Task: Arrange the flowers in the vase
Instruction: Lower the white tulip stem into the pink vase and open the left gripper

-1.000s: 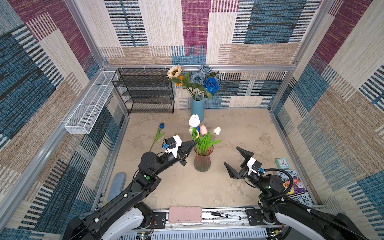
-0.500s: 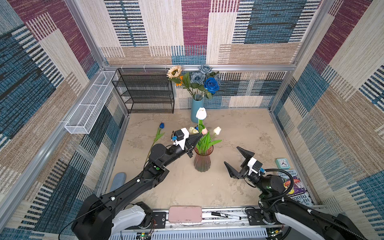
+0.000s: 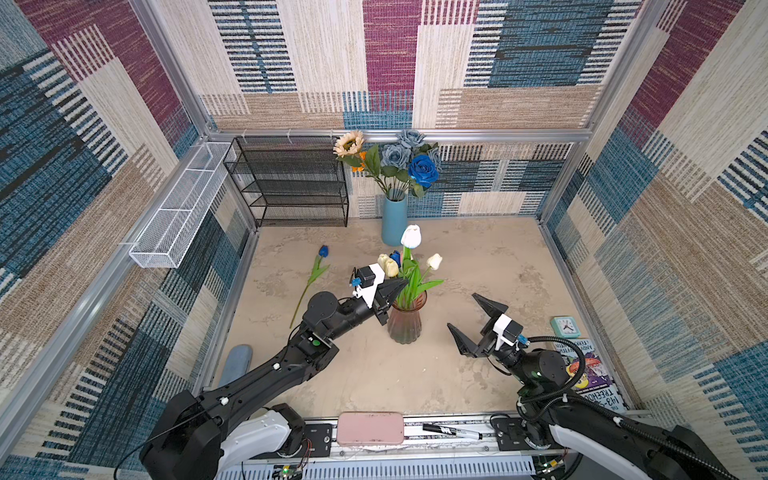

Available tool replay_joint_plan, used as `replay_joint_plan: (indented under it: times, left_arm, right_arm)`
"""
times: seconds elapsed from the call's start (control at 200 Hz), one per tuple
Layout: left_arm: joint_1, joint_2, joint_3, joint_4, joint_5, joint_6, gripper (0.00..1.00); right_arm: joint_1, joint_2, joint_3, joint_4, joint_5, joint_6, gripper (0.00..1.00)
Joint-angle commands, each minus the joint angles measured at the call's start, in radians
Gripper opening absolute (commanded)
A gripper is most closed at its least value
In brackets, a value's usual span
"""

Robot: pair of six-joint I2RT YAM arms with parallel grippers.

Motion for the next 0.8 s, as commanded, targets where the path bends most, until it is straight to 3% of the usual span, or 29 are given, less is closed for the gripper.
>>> replay_joint_plan:
  times: [0.0,0.656,0.796]
  left_arm:
    - [-0.003,0.005,-0.012,-0.005,-0.028,0.000,0.00]
    - [-0.042,0.056,0.015,-0.102,-0.050,0.044,0.04]
    - [-0.046,0.058,0.004,-0.083,-0.066,0.046,0.22]
  right_arm:
    - [0.002,0.000,0.001,0.020,-0.003,0.003,1.00]
    - [0.002,0.009,0.004,0.018,-0.006,0.001,1.00]
    - [0.002,0.009,0.005,0.017,-0.005,0.001,1.00]
